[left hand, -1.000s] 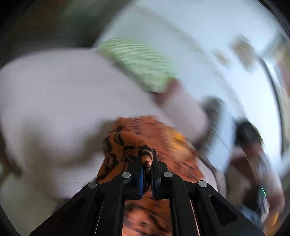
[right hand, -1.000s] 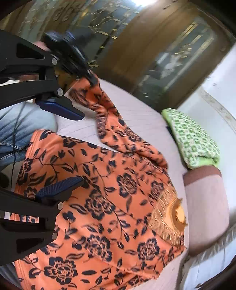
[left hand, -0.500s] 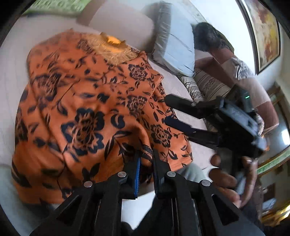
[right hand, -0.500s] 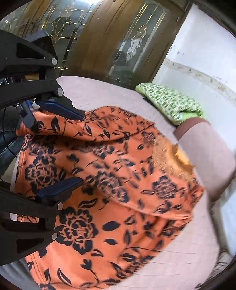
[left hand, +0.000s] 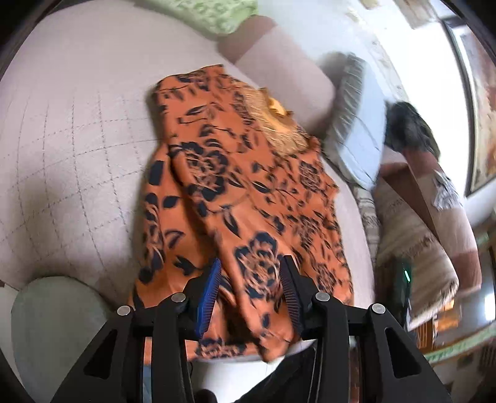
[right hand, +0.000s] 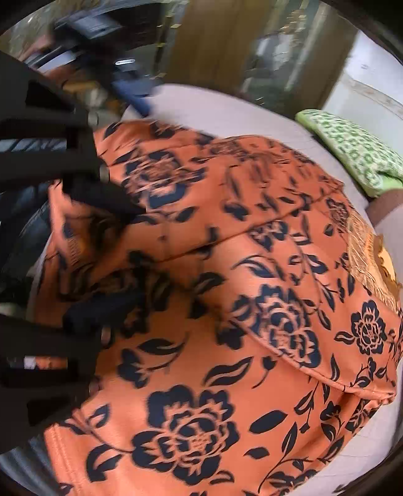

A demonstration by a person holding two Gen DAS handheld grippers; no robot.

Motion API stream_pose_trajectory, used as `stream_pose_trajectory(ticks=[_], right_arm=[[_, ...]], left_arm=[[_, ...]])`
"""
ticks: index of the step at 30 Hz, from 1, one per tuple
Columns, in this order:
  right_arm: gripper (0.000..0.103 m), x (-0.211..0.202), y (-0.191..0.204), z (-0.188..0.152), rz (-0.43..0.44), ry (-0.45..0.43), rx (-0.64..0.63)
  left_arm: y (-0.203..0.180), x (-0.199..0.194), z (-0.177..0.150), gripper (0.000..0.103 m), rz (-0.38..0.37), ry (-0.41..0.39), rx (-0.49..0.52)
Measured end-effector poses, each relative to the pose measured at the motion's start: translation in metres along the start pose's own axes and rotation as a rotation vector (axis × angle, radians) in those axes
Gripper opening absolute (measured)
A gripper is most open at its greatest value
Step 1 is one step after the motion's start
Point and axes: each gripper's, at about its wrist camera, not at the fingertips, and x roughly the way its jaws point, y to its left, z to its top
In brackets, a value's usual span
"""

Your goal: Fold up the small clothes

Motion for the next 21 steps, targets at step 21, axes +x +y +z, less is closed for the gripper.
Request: stream_pose_trajectory(ticks=[21], right_arm=[[0.044,-0.072,-0.091,-0.01,0.034,-0.15,0.078]], left_arm=[[0.039,0.083,0.147,0.047,-0.006,-0.104,-0.321]])
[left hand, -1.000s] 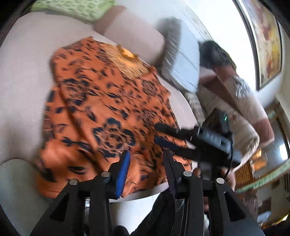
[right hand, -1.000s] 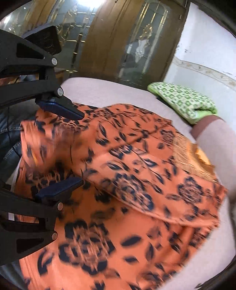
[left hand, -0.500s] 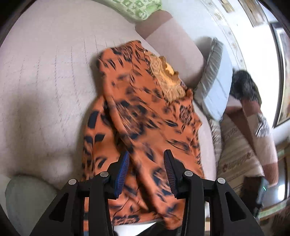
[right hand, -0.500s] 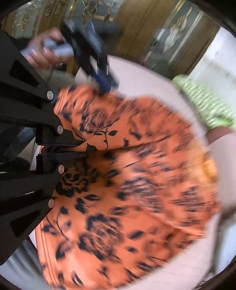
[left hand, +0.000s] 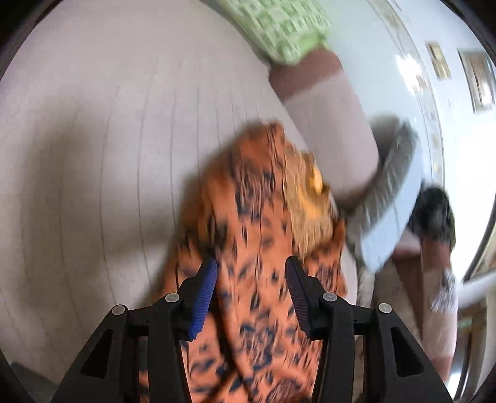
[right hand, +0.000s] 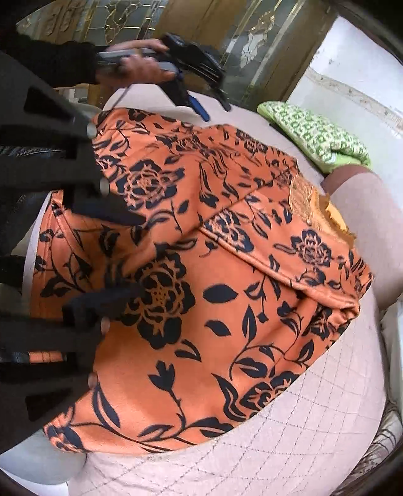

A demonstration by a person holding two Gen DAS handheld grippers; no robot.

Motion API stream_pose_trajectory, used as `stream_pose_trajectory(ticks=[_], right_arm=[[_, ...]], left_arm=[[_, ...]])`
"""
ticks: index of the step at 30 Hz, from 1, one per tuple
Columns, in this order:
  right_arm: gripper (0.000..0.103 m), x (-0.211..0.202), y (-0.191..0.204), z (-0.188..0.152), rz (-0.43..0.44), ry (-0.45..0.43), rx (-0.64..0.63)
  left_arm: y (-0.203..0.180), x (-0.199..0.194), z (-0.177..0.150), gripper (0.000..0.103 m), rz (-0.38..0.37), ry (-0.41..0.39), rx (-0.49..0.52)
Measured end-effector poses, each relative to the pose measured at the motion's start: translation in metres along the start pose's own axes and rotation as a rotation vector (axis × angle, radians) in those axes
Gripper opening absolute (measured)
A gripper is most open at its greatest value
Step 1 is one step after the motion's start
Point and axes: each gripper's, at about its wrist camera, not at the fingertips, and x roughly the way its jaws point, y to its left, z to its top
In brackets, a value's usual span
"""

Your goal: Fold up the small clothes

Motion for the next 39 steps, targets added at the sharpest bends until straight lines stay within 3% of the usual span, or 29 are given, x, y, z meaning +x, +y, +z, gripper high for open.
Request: stream_pose_trajectory(ticks=[3,5,6,9,13,16,18,19,21,22,23,24,28,31,32,33,34,35,39], right_arm=[[0.039,0.009,0.006,-0.008,-0.029,0.008,-0.048],[0.005,0.017,0.005,-0.002,-0.098,0.017,-0.067],[0.006,0.017,0.005,0.003,-0.087,0.015,-0.056],[0.005,-0.013,0.006,0.008,-0.037,-0.055,-0.062],[0.005,-0.053,0.005,0.01,-0.041,-0.101,-0.107],[0.005,-0.042,-0.005,0.016,-0.077,-0.075,-0.091],[0.012,-0.019,-0.021,0.021,-0.133,-0.038,-0.051],[0.012,-0.014,-0.027,0.021,-0.152,-0.035,-0.027],[0.016,-0.023,-0.029,0.018,-0.083,-0.057,0.001],[0.033,-0.028,-0.027,0.016,-0.068,-0.075,-0.001],[0.058,-0.036,-0.026,0.013,-0.063,-0.095,-0.004],[0.063,-0.042,-0.026,0.01,-0.069,-0.112,-0.004],[0.063,-0.035,-0.035,0.012,-0.066,-0.102,0.035],[0.057,-0.021,-0.041,0.02,-0.055,-0.091,0.059],[0.05,-0.015,-0.041,0.023,-0.053,-0.082,0.057],[0.04,-0.009,-0.04,0.025,-0.054,-0.063,0.05],[0.016,-0.005,-0.039,0.025,-0.071,-0.041,0.057],[0.007,-0.003,-0.039,0.025,-0.074,-0.019,0.064],[0.007,-0.016,-0.03,0.01,-0.044,-0.023,0.035]], left_arm=[[-0.001,0.019,0.017,0.045,0.08,0.015,-0.033],[-0.001,0.032,0.023,0.042,0.141,0.028,-0.061],[-0.002,0.038,0.026,0.03,0.16,0.019,-0.084],[-0.012,0.045,0.031,0.008,0.134,0.022,-0.073],[-0.036,0.033,0.021,0.007,0.12,-0.018,0.056],[-0.032,0.044,0.011,0.01,0.165,0.039,0.072],[-0.03,0.052,0.006,0.011,0.23,0.093,0.084],[-0.032,0.05,0.001,0.011,0.222,0.101,0.091],[-0.042,0.035,-0.013,0.026,0.174,0.099,0.146],[-0.046,0.025,-0.023,0.03,0.159,0.086,0.172],[-0.051,0.013,-0.036,0.036,0.15,0.076,0.205],[-0.057,0.004,-0.052,0.039,0.136,0.086,0.24],[-0.059,-0.012,-0.121,0.043,0.066,0.194,0.284],[-0.066,-0.006,-0.173,0.043,0.033,0.287,0.314],[-0.069,-0.001,-0.186,0.043,0.023,0.303,0.336],[-0.072,0.006,-0.199,0.042,0.028,0.327,0.358],[-0.075,0.014,-0.203,0.042,0.037,0.342,0.369],[-0.077,0.021,-0.209,0.042,0.044,0.351,0.375],[-0.079,0.05,-0.214,0.036,0.101,0.375,0.342]])
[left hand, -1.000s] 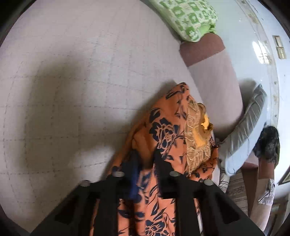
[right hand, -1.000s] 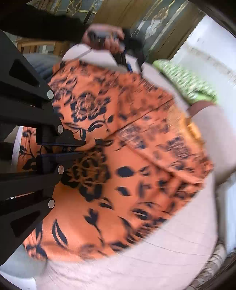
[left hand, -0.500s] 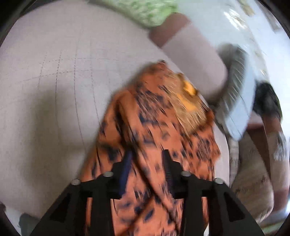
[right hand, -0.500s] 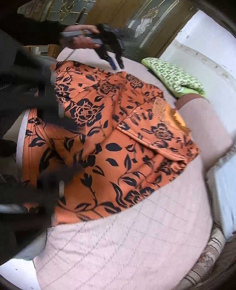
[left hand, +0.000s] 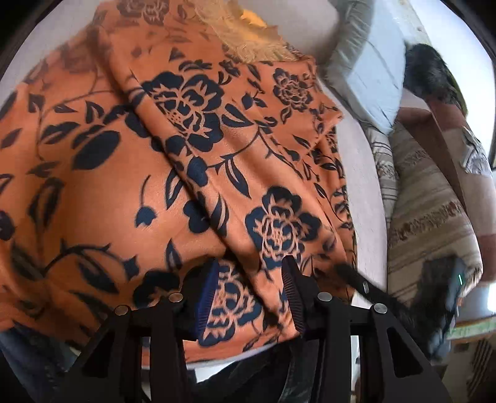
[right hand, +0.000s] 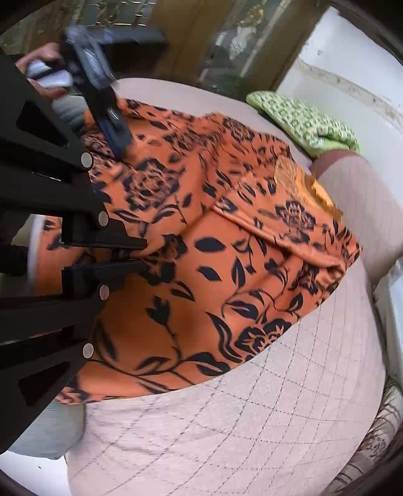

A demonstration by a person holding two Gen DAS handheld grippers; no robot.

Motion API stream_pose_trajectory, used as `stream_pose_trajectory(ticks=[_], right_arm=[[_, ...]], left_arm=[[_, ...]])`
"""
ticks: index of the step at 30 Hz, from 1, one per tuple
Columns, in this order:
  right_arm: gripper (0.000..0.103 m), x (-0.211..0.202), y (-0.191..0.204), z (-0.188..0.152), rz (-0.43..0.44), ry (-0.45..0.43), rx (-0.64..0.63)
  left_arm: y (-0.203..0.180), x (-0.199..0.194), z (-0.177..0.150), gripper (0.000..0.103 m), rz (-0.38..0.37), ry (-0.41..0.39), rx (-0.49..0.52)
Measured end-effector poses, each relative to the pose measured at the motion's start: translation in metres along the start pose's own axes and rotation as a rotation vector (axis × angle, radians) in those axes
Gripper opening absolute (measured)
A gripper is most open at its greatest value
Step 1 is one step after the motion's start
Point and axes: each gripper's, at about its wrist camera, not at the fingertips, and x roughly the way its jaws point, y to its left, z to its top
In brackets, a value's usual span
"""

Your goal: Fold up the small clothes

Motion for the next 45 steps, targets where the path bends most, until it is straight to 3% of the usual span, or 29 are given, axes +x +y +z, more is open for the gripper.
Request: stream_pose_trajectory(ticks=[1,2,3,5,8,11,13,16,18,19,20,21,22,27,31,39,45], right_arm=[[0.007,-0.002,-0.001,-0.004,0.005,0.004,-0.003],[0.007,0.0,-0.003,-0.008,-0.004,0.014,-0.004],[0.007,0.002,-0.005,-0.009,-0.014,0.024,-0.004],[0.006,0.002,-0.01,-0.01,-0.016,0.034,0.013],[0.006,-0.023,-0.002,-0.007,0.01,-0.032,-0.01],[0.005,-0.026,-0.001,-0.004,0.013,-0.032,-0.022],[0.007,-0.005,-0.01,-0.004,-0.037,0.024,-0.005],[0.011,0.009,-0.018,-0.007,-0.079,0.067,0.037],[0.017,-0.01,-0.012,-0.01,-0.027,-0.001,0.034],[0.036,-0.019,-0.008,-0.008,-0.015,-0.028,0.025],[0.047,-0.029,-0.003,-0.006,-0.01,-0.061,0.01],[0.06,-0.039,0.003,-0.001,-0.011,-0.097,-0.006],[0.062,-0.049,0.01,0.006,-0.008,-0.131,-0.025],[0.065,-0.063,0.033,0.066,0.014,-0.182,-0.079],[0.065,-0.048,0.035,0.133,-0.002,-0.191,-0.088],[0.065,0.048,0.024,0.266,-0.061,-0.09,-0.005],[0.065,0.112,0.033,0.327,-0.144,-0.068,-0.002]], left_arm=[[-0.005,0.008,0.004,0.03,0.014,0.009,0.012],[-0.007,0.015,0.008,0.006,0.035,0.025,0.019],[-0.007,0.02,0.009,0.003,0.043,0.043,0.016],[-0.009,0.012,0.008,0.002,0.03,0.03,0.006],[-0.019,-0.022,-0.005,0.002,-0.029,-0.018,0.071],[-0.008,-0.027,-0.007,0.002,-0.004,-0.011,0.056],[0.007,-0.017,-0.004,0.003,0.044,0.03,0.03],[0.008,-0.023,-0.004,0.007,-0.012,0.068,0.015],[-0.004,-0.043,-0.003,0.023,-0.048,0.038,0.088],[-0.007,-0.055,-0.003,0.029,-0.067,0.015,0.11],[-0.012,-0.071,0.004,0.038,-0.082,-0.029,0.124],[-0.014,-0.082,0.012,0.042,-0.079,-0.066,0.13],[-0.015,-0.092,0.019,0.043,-0.073,-0.09,0.135],[-0.007,-0.151,0.097,0.046,0.042,-0.273,0.071],[0.008,-0.166,0.16,0.046,0.089,-0.329,-0.003],[0.016,-0.085,0.285,0.048,0.275,-0.294,-0.043],[0.022,-0.012,0.352,0.047,0.371,-0.269,-0.053]])
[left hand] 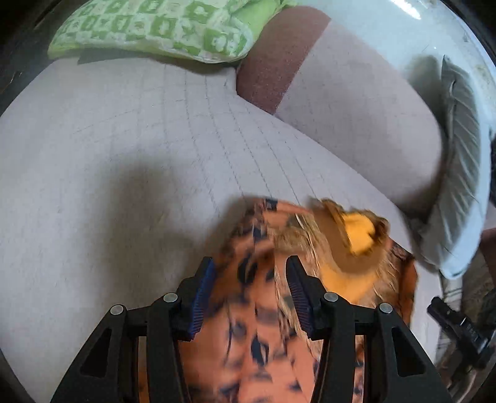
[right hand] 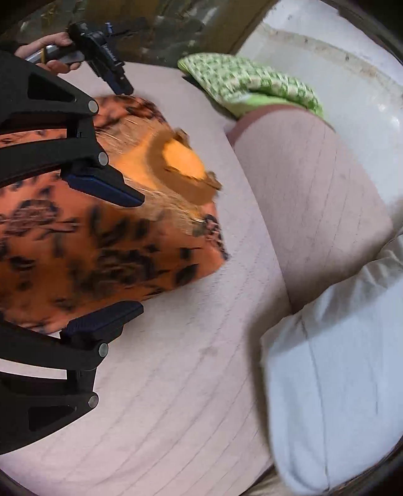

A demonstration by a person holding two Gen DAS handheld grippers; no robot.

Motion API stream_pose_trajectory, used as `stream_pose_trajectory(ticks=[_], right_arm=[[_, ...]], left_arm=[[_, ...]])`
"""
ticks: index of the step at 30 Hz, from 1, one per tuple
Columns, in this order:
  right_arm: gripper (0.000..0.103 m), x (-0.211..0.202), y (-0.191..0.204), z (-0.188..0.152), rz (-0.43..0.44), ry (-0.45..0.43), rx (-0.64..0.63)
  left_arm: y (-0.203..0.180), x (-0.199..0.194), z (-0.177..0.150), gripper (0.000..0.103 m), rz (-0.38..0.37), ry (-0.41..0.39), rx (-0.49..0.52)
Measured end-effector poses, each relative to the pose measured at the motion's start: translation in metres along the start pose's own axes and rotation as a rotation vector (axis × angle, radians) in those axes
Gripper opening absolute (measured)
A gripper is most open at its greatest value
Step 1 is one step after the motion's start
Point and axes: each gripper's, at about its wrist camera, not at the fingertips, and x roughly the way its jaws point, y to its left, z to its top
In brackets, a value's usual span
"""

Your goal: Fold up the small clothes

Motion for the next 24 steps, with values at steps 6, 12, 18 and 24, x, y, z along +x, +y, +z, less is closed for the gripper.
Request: stream_pose_trajectory(ticks=[6,12,18,24], right_arm=[[0.062,0.051,0.009,0.031,-0.094,0.054,-0.012],[0.013,0.05,-0.004,0.028,-0.182,0.061,-0.046],[0.012,0.03,-0.027,0.029,-0.218,-0.01,-0.006],[0.013,0.041,-0.046,0.023,-0.209,-0.004,0.048]], left_arm=[[-0.01,0.059,0.018,0.026,0.102,0.052,0.04],[-0.005,0.034,0.03,0.009,0.06,-0.034,0.098],[-0.007,0.043,0.046,0.009,0.073,-0.053,0.075],[-0.002,0.083,0.036,0.013,0.141,-0.032,0.074]])
